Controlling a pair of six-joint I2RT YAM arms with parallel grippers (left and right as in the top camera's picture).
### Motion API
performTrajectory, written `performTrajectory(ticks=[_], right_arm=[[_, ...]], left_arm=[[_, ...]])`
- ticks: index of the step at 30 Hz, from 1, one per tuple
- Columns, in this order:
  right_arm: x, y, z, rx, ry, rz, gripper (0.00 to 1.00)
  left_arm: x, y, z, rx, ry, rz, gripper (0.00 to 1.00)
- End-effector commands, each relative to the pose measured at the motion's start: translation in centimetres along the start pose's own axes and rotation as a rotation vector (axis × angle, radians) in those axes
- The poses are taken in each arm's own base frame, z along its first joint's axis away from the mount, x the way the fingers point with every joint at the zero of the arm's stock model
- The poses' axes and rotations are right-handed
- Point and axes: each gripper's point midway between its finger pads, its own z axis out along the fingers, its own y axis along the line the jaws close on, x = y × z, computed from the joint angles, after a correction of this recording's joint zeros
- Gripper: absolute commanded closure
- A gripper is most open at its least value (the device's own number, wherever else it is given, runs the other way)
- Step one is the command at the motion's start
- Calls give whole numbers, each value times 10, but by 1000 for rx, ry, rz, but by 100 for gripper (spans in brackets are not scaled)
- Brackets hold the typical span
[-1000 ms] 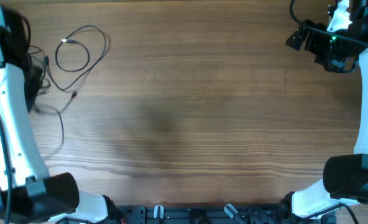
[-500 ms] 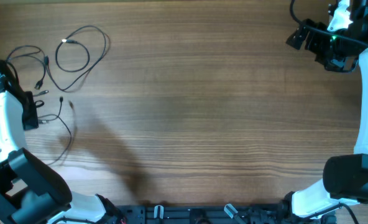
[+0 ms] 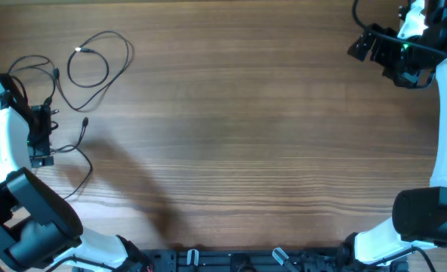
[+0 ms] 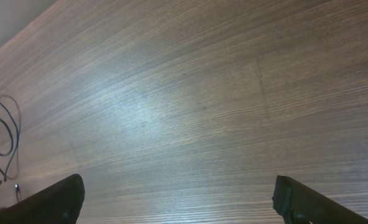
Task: Untangle cables
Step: 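Place the cable at the lower left and release it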
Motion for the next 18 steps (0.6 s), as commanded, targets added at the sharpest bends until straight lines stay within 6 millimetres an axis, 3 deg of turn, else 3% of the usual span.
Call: performTrajectory(ticks=[1, 6, 10, 16, 18], right_arm=[[7, -9, -15, 60, -13, -49, 0], [22, -14, -67, 135, -110, -113, 0], [47, -2, -134, 114, -270, -155, 0], [100, 2, -223, 107, -527, -193, 0], [126, 5, -255, 83, -639, -213, 0]], left_arm=[[21, -7, 3, 47, 118, 83, 0], [48, -27, -6, 167, 256, 165, 0], [70, -42, -22, 221, 262, 232, 0], [78, -44, -26, 228, 266, 251, 0], [78, -44, -26, 228, 266, 251, 0]])
